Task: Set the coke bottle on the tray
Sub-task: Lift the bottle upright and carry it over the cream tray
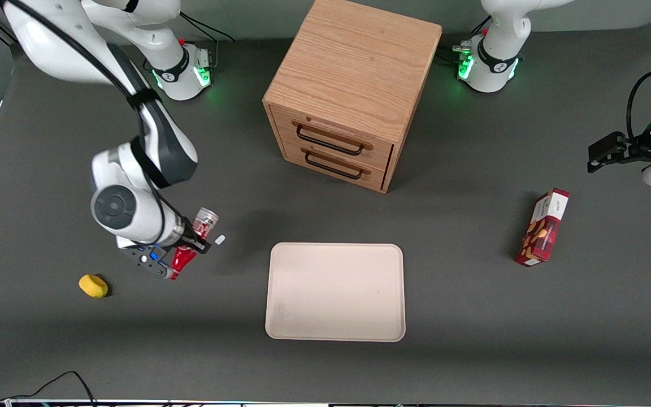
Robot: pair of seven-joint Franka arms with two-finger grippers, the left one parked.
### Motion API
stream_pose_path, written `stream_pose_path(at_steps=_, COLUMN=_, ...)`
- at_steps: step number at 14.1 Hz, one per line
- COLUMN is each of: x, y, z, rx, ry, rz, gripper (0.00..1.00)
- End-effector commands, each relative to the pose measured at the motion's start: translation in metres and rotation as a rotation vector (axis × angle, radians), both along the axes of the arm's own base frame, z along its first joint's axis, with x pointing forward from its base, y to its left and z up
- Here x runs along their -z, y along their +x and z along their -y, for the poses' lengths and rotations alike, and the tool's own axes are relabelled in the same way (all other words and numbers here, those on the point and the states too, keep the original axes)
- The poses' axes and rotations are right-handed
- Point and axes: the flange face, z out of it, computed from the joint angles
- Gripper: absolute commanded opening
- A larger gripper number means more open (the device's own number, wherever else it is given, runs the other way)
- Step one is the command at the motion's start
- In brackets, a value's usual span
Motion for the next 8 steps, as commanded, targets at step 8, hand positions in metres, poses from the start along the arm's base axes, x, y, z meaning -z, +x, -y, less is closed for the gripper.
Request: stream_pose_path(at_steps=8, x=-0.075, y=0.062, z=-0.109, rx=-0.227, ry=0.273, rz=0.206, gripper=0.0)
